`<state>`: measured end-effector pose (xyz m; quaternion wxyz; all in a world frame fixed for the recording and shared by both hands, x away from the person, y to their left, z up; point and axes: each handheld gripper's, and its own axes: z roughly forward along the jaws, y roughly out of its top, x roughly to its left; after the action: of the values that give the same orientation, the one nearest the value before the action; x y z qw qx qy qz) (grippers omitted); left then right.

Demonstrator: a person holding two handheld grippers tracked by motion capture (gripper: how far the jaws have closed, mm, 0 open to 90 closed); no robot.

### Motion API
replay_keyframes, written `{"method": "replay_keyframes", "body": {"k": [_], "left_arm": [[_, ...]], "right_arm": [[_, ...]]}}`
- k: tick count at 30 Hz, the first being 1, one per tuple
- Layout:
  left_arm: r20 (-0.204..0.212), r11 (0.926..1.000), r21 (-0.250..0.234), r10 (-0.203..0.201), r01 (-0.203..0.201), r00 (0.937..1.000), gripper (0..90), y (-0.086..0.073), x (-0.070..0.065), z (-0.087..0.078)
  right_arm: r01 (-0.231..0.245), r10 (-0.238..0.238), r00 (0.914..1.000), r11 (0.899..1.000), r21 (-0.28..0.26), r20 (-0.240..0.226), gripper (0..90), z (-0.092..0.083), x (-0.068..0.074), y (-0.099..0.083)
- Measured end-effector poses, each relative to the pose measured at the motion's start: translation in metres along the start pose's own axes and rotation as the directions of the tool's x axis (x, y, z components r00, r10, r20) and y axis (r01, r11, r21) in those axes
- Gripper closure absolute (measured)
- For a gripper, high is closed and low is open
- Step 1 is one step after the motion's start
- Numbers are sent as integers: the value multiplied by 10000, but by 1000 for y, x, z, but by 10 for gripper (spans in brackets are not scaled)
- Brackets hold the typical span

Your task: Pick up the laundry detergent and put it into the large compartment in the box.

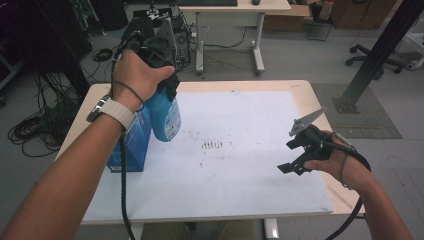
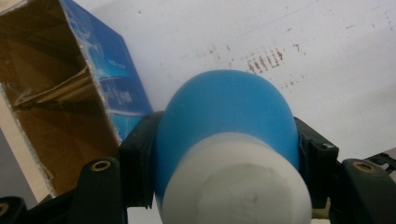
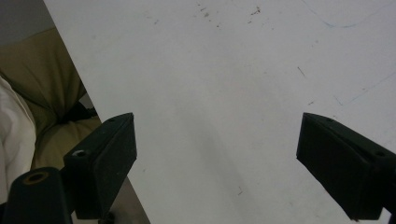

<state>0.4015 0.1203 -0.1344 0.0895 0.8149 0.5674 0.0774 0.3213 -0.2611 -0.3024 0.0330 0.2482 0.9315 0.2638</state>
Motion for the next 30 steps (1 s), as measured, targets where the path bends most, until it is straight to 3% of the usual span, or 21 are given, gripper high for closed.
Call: {"method": "replay_keyframes", "body": {"k": [30], "left_arm": [[-138, 9933, -374, -1101, 1095, 9938, 373, -6, 35, -48]], "right_arm": [[157, -158, 9999, 9999, -54, -50, 123, 0, -3, 6]]}}
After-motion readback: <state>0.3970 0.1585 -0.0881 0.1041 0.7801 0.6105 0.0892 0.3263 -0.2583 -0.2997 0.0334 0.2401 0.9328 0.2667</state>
